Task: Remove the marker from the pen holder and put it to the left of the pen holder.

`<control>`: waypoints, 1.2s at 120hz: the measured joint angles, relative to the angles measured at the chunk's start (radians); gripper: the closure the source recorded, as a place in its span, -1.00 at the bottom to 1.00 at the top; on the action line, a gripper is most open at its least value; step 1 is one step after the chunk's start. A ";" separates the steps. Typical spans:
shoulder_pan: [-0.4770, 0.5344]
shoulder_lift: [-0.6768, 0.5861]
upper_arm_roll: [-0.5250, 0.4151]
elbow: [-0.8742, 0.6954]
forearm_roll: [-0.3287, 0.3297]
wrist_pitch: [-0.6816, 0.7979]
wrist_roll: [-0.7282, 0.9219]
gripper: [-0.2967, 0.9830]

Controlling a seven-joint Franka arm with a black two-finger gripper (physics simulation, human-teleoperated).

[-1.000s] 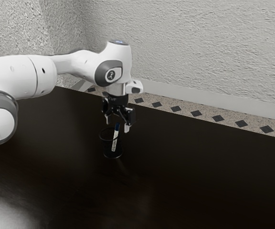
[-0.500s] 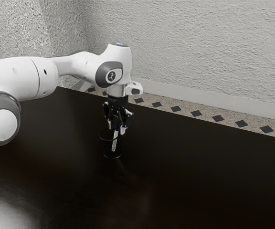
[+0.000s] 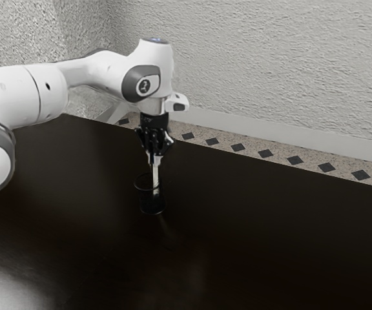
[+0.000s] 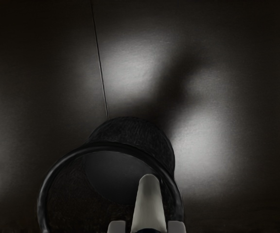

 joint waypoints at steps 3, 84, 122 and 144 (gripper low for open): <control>0.000 -0.020 0.002 0.001 0.000 -0.016 0.000 0.66; 0.002 0.145 0.194 0.069 -0.021 -0.729 -0.048 0.66; 0.024 0.308 0.231 0.280 -0.020 -0.788 -0.069 0.66; 0.025 0.322 0.227 0.277 -0.027 -0.764 -0.072 0.22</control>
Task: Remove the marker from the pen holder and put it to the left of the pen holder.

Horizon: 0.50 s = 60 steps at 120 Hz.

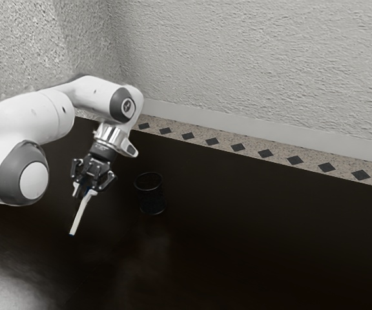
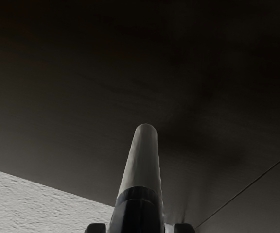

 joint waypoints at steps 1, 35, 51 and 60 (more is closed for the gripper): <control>0.000 0.000 0.000 0.000 0.000 0.002 0.000 0.19; -0.003 -0.218 -0.114 -0.007 -0.073 0.101 0.006 -0.35; -0.007 -0.603 -0.196 -0.367 -0.051 0.290 -0.002 -0.43; -0.038 -0.781 -0.165 -0.532 -0.053 0.385 -0.012 -0.46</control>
